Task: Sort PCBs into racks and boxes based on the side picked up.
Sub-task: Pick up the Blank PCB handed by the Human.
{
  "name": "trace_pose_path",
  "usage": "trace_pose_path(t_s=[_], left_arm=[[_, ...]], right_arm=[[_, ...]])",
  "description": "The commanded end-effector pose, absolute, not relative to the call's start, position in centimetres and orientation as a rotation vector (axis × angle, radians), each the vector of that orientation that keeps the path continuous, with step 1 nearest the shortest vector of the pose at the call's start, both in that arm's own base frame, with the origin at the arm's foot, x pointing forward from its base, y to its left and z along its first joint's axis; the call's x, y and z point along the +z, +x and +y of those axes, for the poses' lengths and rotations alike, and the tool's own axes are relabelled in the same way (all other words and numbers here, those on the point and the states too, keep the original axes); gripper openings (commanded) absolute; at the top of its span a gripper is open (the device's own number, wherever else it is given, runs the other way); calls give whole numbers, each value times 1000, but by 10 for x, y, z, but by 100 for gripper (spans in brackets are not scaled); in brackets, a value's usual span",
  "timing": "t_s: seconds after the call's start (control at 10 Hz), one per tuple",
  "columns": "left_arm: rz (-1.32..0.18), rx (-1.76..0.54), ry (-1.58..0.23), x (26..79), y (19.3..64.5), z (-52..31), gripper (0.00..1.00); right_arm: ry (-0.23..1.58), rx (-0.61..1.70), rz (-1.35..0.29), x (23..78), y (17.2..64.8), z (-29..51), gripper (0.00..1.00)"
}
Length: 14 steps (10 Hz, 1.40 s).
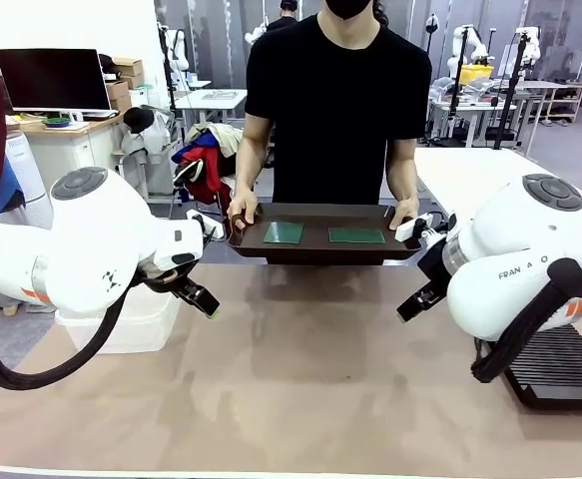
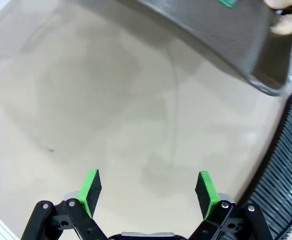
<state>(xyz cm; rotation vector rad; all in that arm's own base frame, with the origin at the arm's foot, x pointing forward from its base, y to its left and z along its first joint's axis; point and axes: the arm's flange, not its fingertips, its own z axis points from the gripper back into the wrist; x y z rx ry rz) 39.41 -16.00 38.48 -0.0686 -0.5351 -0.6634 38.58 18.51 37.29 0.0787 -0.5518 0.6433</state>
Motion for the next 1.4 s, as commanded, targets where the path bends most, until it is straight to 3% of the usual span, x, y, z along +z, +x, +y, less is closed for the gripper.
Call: trace_pose_path(t_s=[0.0, 0.2, 0.5, 0.8, 1.1, 1.2, 1.3], left_arm=[[-529, -740, -217, 408, 369, -152, 100], [-514, -858, -277, 440, 363, -133, 100], [-554, -954, -287, 502, 343, -116, 100], [-564, -1008, -291, 547, 342, -84, 100], [-634, -966, -281, 565, 339, -62, 100], [-637, -951, -266, 560, 342, -64, 100], [-612, -955, -277, 570, 338, -67, 100]], right_arm=[[189, 699, -460, 400, 368, 166, 100], [246, 730, -491, 425, 365, 167, 100], [310, 847, -419, 511, 354, 154, 100], [363, 890, -461, 581, 361, 116, 100], [319, 839, -557, 612, 362, 75, 100], [254, 773, -665, 606, 368, 72, 100], [319, 834, -526, 619, 359, 78, 100]])
